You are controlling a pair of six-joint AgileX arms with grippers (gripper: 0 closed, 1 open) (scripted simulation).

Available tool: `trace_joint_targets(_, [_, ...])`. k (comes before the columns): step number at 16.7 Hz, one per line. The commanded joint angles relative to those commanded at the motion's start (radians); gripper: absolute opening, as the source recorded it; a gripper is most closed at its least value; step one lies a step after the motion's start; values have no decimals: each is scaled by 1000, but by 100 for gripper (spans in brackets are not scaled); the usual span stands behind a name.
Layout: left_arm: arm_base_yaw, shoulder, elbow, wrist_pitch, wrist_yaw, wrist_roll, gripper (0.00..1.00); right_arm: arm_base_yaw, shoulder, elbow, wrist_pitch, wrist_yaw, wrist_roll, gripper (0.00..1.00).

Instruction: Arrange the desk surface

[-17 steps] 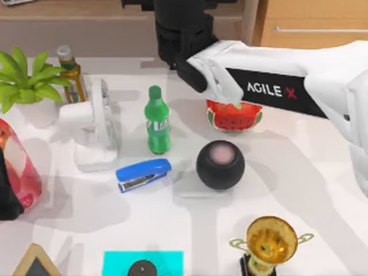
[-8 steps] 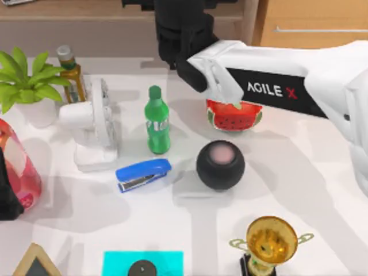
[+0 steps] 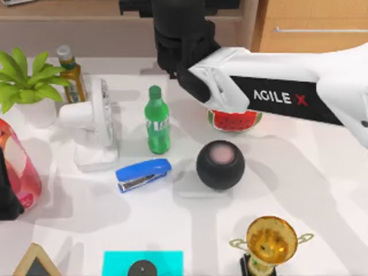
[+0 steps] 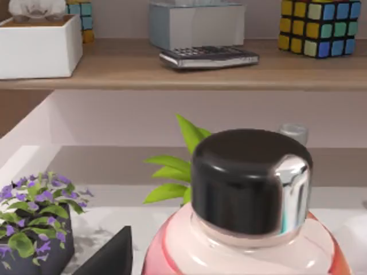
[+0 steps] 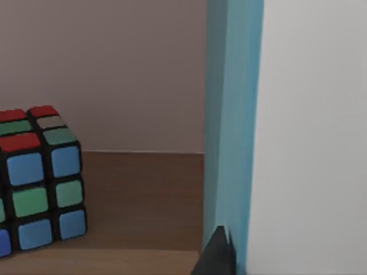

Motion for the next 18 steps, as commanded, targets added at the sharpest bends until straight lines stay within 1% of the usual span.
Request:
trace_joint_targets(3, [0, 0, 0, 0, 0, 0, 100, 15, -45, -56, 14, 19, 1, 0])
trace_joint_targets(10, [0, 0, 0, 0, 0, 0, 100, 29, -73, -83, 19, 12, 26, 0])
trace_joint_targets(13, [0, 0, 0, 0, 0, 0, 100, 84, -140, -170, 28, -17, 93, 0])
trace_joint_targets(16, [0, 0, 0, 0, 0, 0, 100, 141, -233, -285, 39, -80, 193, 0])
trace_joint_targets(18, [0, 0, 0, 0, 0, 0, 100, 155, -315, -351, 54, -135, 273, 0])
